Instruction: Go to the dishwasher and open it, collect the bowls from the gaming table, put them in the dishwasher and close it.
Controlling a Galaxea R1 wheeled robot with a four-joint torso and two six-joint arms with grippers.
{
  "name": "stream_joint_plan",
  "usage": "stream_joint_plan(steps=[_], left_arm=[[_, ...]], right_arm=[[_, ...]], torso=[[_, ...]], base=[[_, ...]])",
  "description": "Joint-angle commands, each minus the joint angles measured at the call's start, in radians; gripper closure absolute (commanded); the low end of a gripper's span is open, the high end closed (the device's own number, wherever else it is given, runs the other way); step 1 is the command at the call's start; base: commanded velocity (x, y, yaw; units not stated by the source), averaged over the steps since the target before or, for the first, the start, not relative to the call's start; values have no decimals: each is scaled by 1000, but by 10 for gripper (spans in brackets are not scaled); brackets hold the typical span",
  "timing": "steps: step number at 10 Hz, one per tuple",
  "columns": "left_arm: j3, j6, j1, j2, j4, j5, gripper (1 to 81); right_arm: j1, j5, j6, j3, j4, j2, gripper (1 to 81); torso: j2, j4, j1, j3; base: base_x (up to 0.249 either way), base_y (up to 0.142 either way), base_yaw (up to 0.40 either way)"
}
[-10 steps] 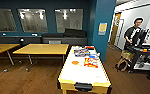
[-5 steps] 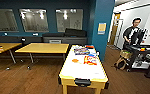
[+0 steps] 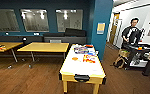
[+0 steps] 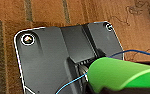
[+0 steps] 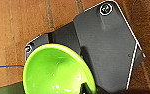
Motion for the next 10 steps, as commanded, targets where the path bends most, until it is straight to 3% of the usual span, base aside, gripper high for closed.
stream_joint_plan(steps=[1, 3, 10], left_arm=[[1, 5, -49, -12, 12, 24, 811], [1, 5, -49, -12, 11, 24, 811], [1, 2, -43, -19, 0, 22, 811]], right_arm=[[48, -37, -4, 0, -16, -2, 811], [49, -37, -4, 0, -16, -2, 811], [54, -38, -2, 0, -16, -2, 811]], torso=[[0, 0, 0, 0], [0, 0, 0, 0], [-2, 0, 0, 0]], base=[[-150, 0, 0], [-140, 0, 0], [0, 0, 0]])
